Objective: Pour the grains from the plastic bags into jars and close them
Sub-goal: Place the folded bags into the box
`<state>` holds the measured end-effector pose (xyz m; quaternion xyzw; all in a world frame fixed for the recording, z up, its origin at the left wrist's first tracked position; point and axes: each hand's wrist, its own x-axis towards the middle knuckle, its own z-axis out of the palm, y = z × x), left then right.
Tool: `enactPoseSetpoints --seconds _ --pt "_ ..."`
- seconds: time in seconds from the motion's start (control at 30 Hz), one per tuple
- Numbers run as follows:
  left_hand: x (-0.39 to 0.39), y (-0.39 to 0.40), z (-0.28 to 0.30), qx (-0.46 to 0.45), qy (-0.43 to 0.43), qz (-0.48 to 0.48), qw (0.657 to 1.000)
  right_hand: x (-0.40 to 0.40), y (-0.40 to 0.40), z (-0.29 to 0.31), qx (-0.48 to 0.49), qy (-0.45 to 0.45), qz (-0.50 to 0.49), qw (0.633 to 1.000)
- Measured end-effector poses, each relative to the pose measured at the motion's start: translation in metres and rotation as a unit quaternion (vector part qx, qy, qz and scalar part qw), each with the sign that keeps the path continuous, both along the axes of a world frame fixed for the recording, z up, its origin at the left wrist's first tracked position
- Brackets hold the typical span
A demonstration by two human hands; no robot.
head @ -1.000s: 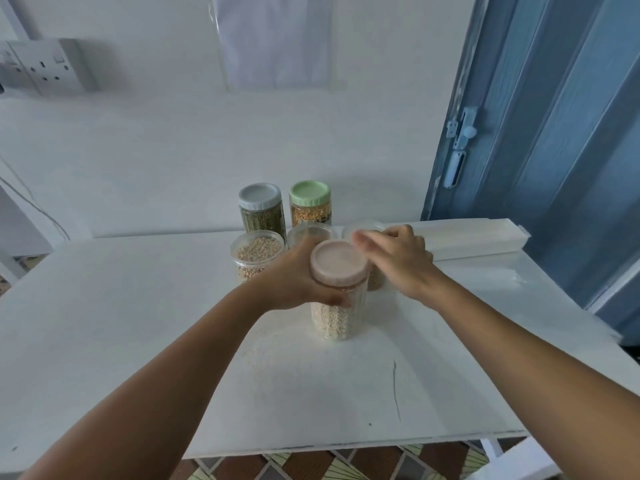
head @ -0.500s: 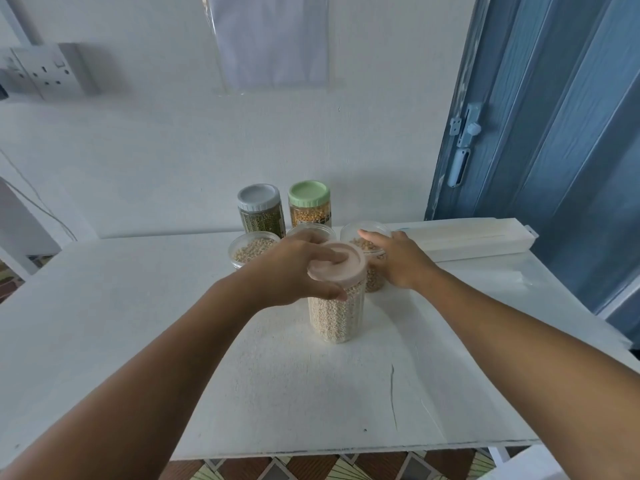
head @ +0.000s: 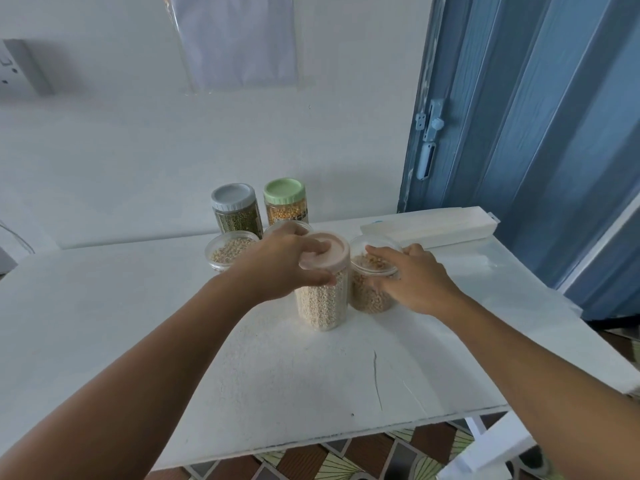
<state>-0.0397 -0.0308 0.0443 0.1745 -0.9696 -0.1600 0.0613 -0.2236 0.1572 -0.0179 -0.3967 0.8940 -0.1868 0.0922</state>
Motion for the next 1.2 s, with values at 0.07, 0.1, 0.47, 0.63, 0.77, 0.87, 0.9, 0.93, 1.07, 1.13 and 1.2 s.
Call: enactPoseSetpoints --seconds 0.07,0.1,0.47,0.63,0.77,0.87,0.9,0.93,1.07,1.13,1.2 --pt "-0.007 0.003 -0.001 -0.001 0.000 0.007 1.000 0.006 0.012 0.002 0.000 -0.011 -0.005 1.000" --pt "-0.011 0.005 0.000 0.002 0.000 0.010 1.000 0.009 0.018 0.003 0.001 -0.014 -0.006 1.000" --pt "-0.065 0.009 0.006 -0.048 -0.025 -0.004 0.999 0.020 0.052 0.004 -0.027 -0.071 0.000 0.997" --pt "-0.089 0.003 0.009 -0.048 -0.041 -0.033 0.997 0.021 0.055 -0.002 -0.060 -0.089 0.020 0.994" --pt "-0.085 -0.012 0.022 -0.034 -0.084 -0.043 0.995 0.018 0.056 -0.006 -0.080 -0.103 0.029 0.991" --pt "-0.083 -0.021 0.021 -0.036 -0.080 -0.048 0.995 0.016 0.055 -0.008 -0.086 -0.104 0.038 0.990" --pt "-0.084 -0.022 0.018 -0.038 -0.069 -0.051 0.996 0.015 0.055 -0.009 -0.087 -0.104 0.041 0.990" --pt "-0.086 -0.022 0.016 -0.040 -0.057 -0.054 0.996 0.014 0.053 -0.009 -0.088 -0.106 0.046 0.989" --pt "-0.102 -0.022 0.012 -0.019 -0.032 -0.038 0.999 0.012 0.042 -0.010 -0.091 -0.113 0.068 0.987" --pt "-0.113 -0.026 0.013 -0.022 -0.035 -0.028 0.999 0.010 0.034 -0.010 -0.091 -0.113 0.077 0.986" --pt "-0.123 -0.030 0.015 -0.039 -0.048 -0.030 0.998 0.008 0.026 -0.011 -0.091 -0.112 0.087 0.986"
